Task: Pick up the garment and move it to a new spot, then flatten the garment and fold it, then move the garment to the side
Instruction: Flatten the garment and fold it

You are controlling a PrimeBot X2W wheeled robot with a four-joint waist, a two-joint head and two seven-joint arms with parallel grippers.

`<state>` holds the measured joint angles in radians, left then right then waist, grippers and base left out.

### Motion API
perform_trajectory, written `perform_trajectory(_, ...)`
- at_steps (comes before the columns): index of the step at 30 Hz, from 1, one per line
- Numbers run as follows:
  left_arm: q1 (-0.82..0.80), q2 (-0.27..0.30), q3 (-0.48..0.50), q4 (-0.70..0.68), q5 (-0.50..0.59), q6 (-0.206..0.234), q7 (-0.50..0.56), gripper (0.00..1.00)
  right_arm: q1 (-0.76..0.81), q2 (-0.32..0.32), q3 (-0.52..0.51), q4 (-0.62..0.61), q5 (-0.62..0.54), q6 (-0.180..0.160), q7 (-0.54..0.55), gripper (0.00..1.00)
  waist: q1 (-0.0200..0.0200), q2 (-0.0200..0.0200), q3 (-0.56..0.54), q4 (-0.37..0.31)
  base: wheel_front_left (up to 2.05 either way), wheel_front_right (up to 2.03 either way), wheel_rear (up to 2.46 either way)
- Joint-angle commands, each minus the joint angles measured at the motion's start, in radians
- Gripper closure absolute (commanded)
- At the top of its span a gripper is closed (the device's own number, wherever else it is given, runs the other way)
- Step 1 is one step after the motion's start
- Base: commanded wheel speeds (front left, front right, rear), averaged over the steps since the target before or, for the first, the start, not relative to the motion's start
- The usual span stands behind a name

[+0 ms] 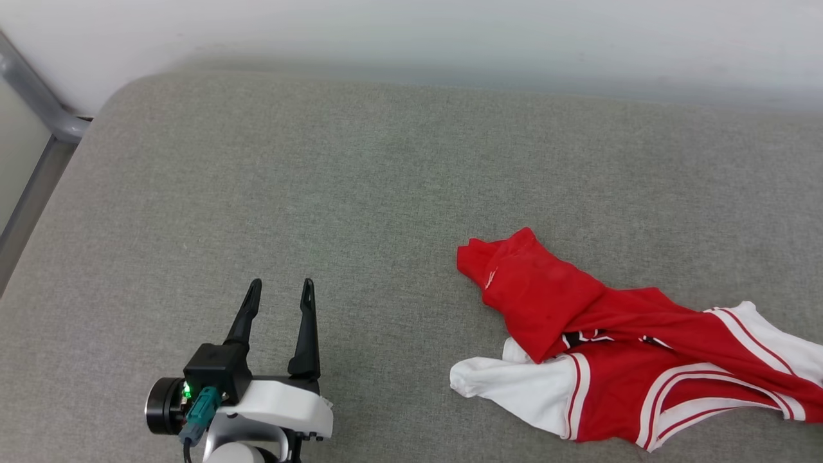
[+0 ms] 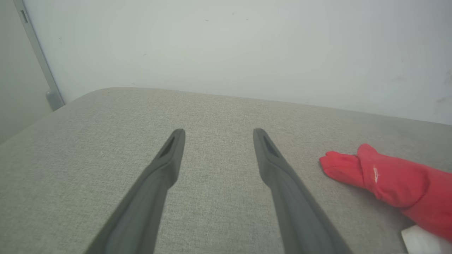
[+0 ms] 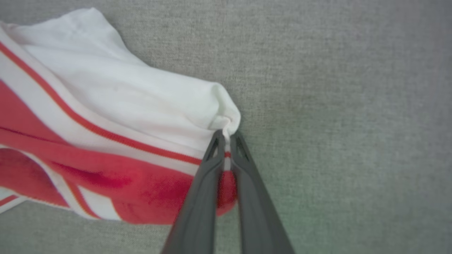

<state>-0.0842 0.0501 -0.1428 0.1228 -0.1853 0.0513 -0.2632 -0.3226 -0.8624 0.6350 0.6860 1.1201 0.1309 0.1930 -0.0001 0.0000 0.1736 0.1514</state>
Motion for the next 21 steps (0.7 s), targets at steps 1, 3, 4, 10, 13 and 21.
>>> perform_trajectory(1,0.018,0.0,0.007,0.001,0.008,-0.006,-0.002,0.0,0.015,0.04,0.0,0.003,-0.026,0.0,-0.032,0.0,0.0001,0.0,-0.008,-0.004,0.0,0.0,0.0)
perform_trajectory(3,0.022,0.0,0.01,0.001,0.015,-0.007,-0.002,0.0,-0.016,0.031,-0.029,-0.009,-0.066,0.0,-0.1,0.0,0.0001,0.0,-0.016,-0.008,0.0,0.0,0.0)
perform_trajectory(4,0.023,0.0,0.011,0.0,0.017,-0.008,-0.002,0.0,-0.03,0.026,-0.043,-0.021,-0.088,0.0,-0.128,0.0,0.0001,0.0,-0.02,-0.009,0.0,0.0,0.0)
perform_trajectory(10,0.034,0.0,0.017,-0.012,0.03,-0.012,-0.002,0.0,-0.091,-0.015,-0.148,-0.19,-0.201,-0.001,-0.197,0.0,0.0001,0.0,-0.03,-0.012,0.0,0.0,0.0)
perform_trajectory(13,0.034,0.0,0.015,-0.017,0.031,-0.011,-0.002,0.0,-0.127,-0.027,-0.211,-0.325,-0.254,-0.001,-0.151,0.0,0.0001,0.0,-0.028,-0.009,0.0,0.0,0.0)
perform_trajectory(21,0.006,0.0,-0.004,-0.027,0.03,-0.014,-0.002,0.0,-0.271,0.051,-0.204,-0.644,-0.389,-0.001,0.175,0.0,0.0001,0.0,0.007,0.021,0.0,0.0,0.0)
